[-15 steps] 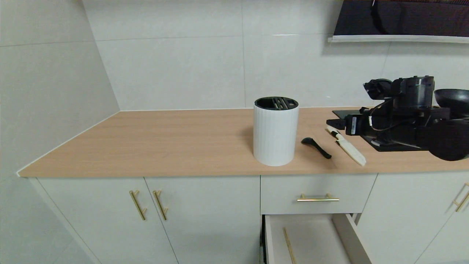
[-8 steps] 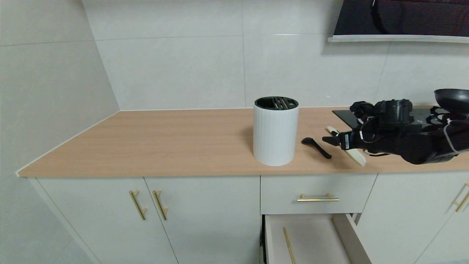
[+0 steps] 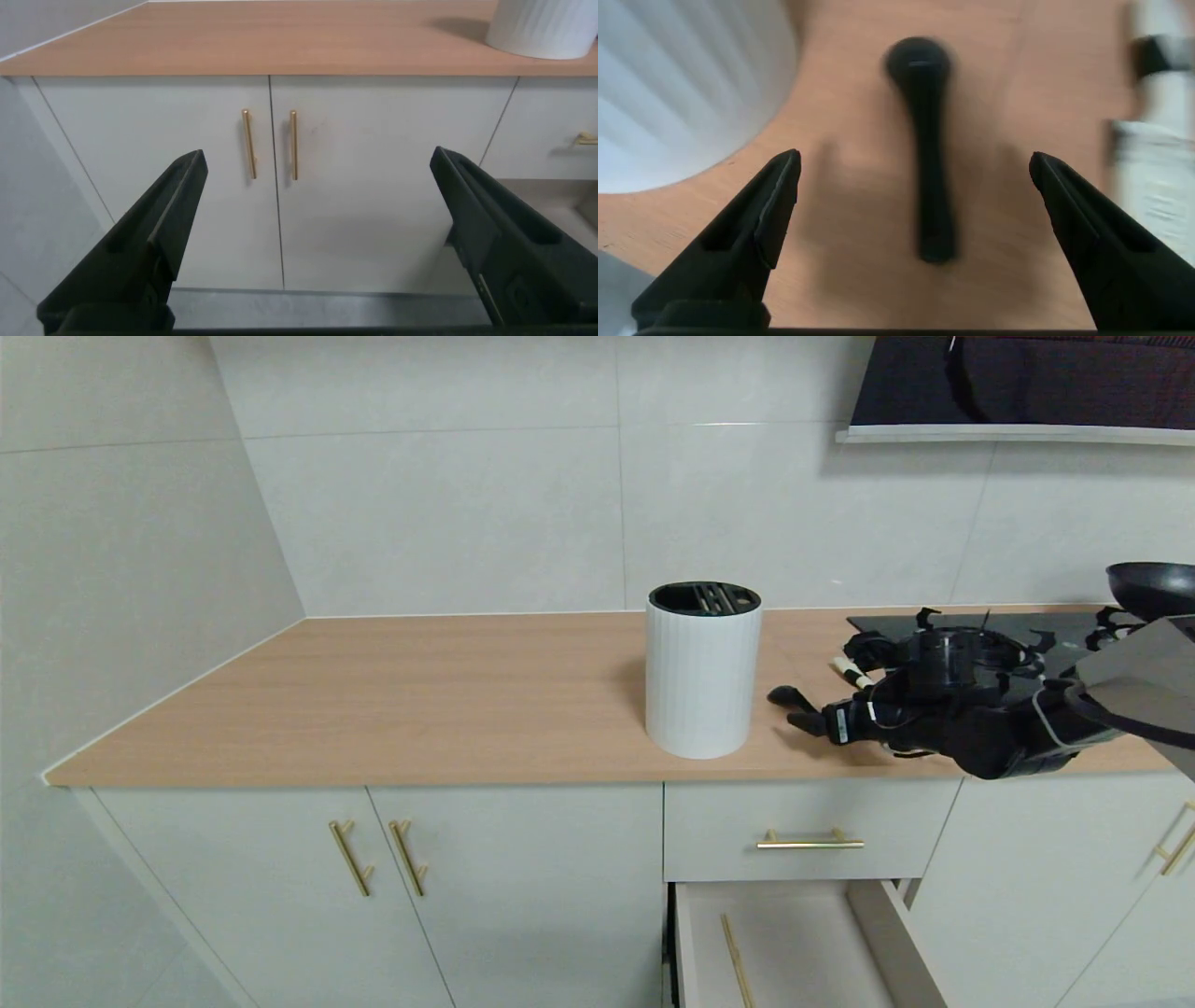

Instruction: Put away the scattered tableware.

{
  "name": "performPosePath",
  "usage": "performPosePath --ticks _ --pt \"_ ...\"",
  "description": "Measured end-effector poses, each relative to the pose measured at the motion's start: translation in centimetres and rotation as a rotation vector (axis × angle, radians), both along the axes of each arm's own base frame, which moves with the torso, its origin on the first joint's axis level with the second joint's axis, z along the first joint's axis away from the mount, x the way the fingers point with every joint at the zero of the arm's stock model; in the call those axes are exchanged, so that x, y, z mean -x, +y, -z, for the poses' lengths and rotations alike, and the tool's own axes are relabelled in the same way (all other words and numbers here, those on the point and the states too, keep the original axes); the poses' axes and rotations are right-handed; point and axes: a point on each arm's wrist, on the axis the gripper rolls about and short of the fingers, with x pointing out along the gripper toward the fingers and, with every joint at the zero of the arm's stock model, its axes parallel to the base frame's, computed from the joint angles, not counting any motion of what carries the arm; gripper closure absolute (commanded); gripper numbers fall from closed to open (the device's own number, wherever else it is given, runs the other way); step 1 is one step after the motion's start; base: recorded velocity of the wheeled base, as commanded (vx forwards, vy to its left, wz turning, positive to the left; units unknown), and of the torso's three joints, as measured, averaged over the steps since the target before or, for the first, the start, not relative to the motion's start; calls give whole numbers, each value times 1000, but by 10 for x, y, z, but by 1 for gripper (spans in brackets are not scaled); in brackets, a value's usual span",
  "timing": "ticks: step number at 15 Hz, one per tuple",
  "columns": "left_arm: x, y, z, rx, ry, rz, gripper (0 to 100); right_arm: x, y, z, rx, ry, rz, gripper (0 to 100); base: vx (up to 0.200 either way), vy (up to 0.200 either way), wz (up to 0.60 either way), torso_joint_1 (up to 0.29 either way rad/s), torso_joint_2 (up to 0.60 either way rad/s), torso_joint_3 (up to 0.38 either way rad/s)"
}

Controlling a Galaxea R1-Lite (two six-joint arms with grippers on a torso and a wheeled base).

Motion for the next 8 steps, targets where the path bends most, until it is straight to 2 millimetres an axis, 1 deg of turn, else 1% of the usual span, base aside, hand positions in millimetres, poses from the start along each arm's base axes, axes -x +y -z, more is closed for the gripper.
performPosePath --ticks 2,8 --pt "0 0 0 0 0 1 0 -4 2 8 4 11 -4 0 0 0 0 0 0 0" --pt "0 0 0 0 0 0 0 -13 3 19 9 18 6 0 0 0 0 0 0 0"
